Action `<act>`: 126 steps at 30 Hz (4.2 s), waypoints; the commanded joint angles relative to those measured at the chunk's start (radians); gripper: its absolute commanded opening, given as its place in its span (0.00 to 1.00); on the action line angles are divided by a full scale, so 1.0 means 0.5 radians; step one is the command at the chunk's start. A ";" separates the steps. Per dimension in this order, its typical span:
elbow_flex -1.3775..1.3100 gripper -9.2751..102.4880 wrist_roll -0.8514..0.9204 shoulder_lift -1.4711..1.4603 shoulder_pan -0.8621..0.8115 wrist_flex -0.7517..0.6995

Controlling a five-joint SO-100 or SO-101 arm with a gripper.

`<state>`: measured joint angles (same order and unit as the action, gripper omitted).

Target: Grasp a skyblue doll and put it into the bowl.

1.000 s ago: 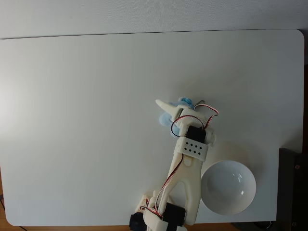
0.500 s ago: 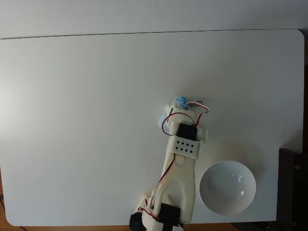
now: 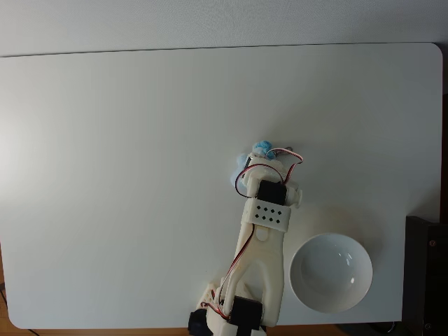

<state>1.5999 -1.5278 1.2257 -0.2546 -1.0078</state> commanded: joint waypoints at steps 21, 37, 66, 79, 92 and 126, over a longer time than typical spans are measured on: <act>-0.012 0.08 -0.003 1.289 -0.095 -0.770; 0.006 0.08 -0.034 2.037 -0.681 -1.335; 0.012 0.08 -0.040 1.436 -1.767 -0.764; 0.015 0.09 -0.043 1.009 -1.770 -0.706; 0.012 0.33 -0.025 1.000 -1.773 -0.703; -0.328 0.38 -0.037 1.230 -1.028 -0.678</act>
<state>1.4757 -1.5386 1.7518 -0.8498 -1.3453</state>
